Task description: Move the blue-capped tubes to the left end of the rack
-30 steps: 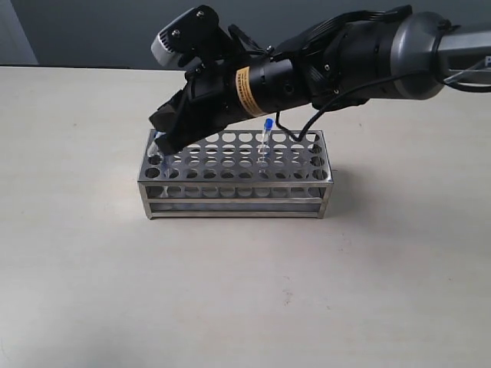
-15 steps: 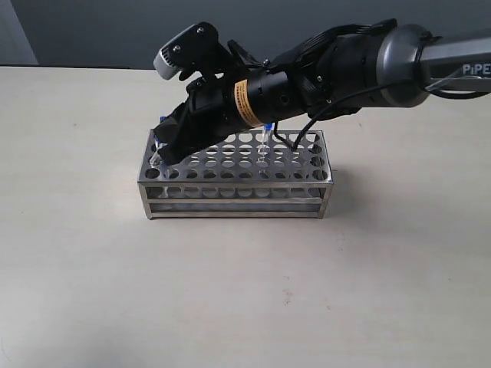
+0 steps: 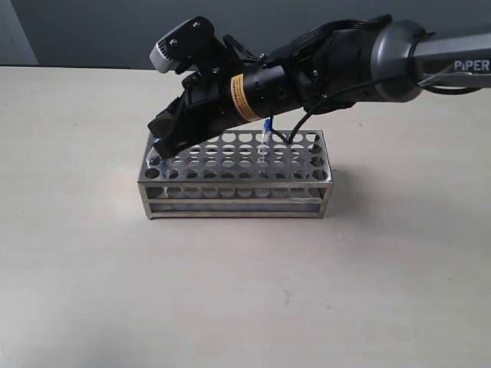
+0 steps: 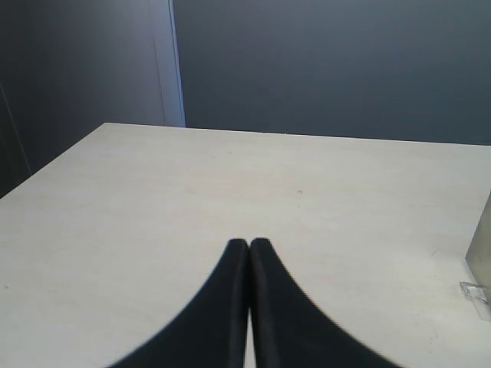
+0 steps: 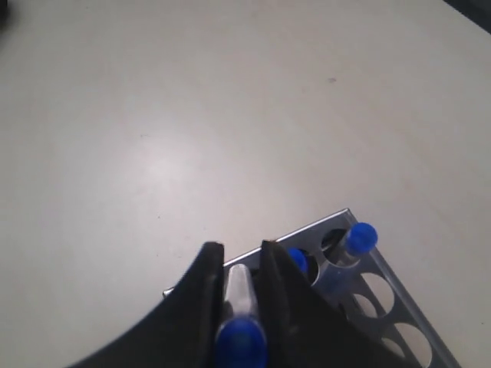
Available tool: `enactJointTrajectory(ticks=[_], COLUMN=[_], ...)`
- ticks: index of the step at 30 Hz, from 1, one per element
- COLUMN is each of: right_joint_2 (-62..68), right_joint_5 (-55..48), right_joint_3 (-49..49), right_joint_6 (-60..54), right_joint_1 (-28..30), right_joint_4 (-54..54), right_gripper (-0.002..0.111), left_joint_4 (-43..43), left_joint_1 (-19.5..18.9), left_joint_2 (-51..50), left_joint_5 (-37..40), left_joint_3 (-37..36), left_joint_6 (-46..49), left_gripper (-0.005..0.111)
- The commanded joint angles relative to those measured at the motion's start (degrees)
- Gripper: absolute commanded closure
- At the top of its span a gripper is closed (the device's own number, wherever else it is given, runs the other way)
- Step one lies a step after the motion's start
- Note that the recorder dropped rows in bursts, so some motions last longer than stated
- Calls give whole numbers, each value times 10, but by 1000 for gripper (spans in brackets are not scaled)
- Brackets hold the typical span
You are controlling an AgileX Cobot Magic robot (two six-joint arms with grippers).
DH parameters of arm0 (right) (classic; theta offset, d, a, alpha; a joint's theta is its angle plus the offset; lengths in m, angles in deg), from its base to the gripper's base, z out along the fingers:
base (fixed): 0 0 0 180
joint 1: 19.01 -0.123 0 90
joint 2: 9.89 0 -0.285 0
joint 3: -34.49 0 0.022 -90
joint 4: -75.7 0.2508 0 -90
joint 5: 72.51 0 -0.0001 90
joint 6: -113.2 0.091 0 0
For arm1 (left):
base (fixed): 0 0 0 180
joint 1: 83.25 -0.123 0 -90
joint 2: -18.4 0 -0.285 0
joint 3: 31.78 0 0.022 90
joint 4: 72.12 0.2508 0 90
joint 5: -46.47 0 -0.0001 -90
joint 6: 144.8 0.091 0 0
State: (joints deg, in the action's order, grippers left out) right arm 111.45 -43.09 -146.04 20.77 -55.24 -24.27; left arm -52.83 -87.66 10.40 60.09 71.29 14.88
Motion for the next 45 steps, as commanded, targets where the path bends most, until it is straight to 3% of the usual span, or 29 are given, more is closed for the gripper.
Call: enactJointTrajectory(ticks=[1, 23, 37, 45], right_joint_2=[10, -37, -180, -175], right_joint_5=[12, 12, 15, 7], right_joint_3=[-2, -3, 133, 134], right_joint_6=[2, -6, -7, -33], right_joint_1=[2, 9, 157, 161], right_joint_4=[0, 0, 0, 0], right_gripper=[109, 109, 109, 109], left_joint_4=[-2, -2, -2, -2], left_joint_1=[5, 5, 5, 5], left_joint_2=[2, 2, 2, 2], left_joint_5=[2, 2, 2, 2], left_joint_3=[-2, -2, -2, -2], left_joint_6=[-1, -1, -1, -1], left_gripper=[106, 106, 106, 106])
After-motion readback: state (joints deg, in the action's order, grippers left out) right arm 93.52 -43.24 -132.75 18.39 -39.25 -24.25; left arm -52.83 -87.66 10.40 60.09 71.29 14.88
